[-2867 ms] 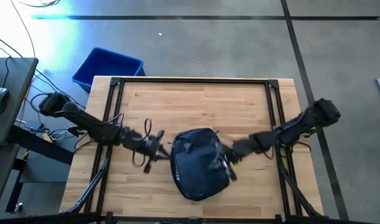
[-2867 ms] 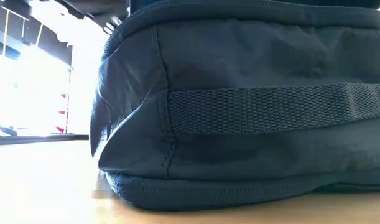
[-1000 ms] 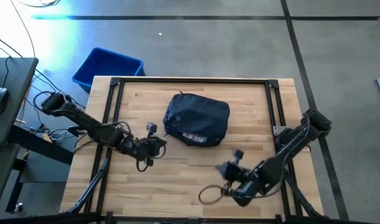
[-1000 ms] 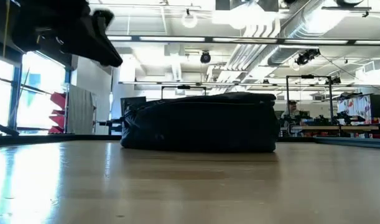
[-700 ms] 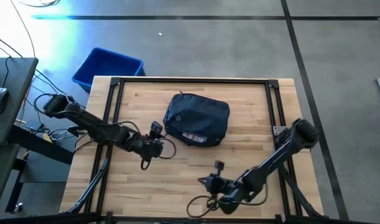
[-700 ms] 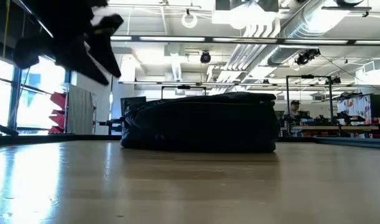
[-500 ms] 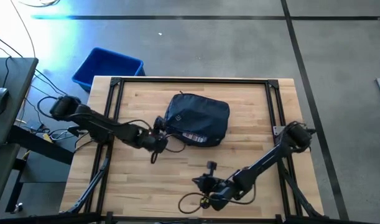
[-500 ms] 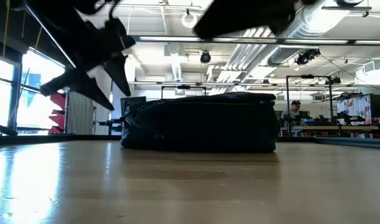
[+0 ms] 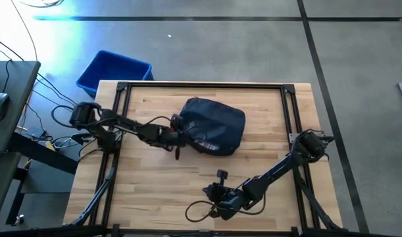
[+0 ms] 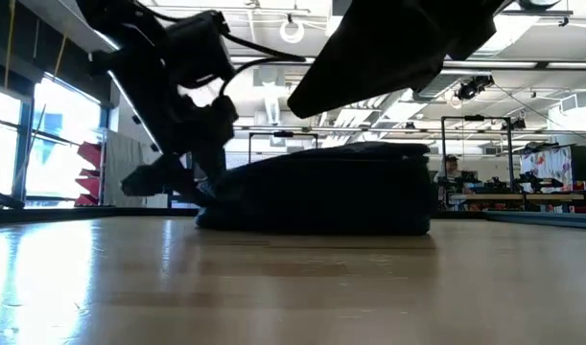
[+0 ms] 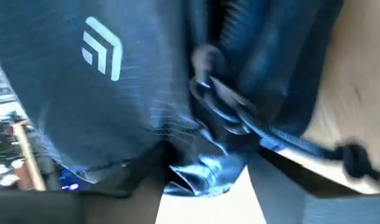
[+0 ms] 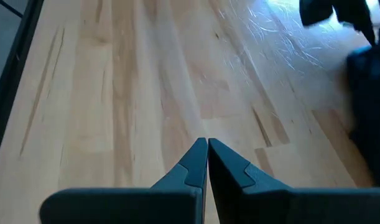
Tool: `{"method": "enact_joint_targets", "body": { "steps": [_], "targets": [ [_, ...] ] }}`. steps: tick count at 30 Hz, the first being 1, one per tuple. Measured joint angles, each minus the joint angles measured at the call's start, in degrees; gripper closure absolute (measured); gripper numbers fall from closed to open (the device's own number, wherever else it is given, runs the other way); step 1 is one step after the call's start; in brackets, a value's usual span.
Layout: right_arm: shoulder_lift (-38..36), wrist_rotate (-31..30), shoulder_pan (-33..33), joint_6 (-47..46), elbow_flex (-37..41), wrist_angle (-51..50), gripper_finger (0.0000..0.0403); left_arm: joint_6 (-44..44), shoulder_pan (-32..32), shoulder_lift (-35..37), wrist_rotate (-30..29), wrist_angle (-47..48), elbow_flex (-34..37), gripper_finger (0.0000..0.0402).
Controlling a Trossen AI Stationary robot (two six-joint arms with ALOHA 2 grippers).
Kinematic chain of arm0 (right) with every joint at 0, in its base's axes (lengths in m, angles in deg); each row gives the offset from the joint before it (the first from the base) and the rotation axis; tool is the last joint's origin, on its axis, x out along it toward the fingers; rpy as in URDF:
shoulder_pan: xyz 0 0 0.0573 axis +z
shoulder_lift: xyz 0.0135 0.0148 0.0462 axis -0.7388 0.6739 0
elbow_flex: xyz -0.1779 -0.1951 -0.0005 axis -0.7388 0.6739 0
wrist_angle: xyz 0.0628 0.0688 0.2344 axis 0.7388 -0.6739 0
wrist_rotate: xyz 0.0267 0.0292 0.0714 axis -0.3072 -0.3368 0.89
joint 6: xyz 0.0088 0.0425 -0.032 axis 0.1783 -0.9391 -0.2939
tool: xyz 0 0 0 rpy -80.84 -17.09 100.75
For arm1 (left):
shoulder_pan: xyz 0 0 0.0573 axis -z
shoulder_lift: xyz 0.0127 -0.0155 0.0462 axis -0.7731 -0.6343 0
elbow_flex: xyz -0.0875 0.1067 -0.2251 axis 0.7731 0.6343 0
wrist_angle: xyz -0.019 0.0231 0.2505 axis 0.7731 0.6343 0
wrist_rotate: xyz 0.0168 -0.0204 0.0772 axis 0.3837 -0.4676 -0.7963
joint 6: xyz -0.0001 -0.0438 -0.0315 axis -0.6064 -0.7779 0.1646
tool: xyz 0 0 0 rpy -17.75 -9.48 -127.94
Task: Unpack backpack
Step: Close the black backpack
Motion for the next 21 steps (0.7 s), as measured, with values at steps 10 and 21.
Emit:
{"method": "enact_joint_targets", "body": {
  "steps": [10,21],
  "targets": [
    [0.76,-2.54,-0.35,1.05,0.00,1.12,0.0403,-16.54,11.27,2.53,1.29,-0.94,0.13,0.0388],
    [4.02,-2.87,-2.57,4.70,0.00,5.27,0.0342,-30.16,25.31,5.14,1.36,-11.27,0.15,0.0400]
  ]
}}
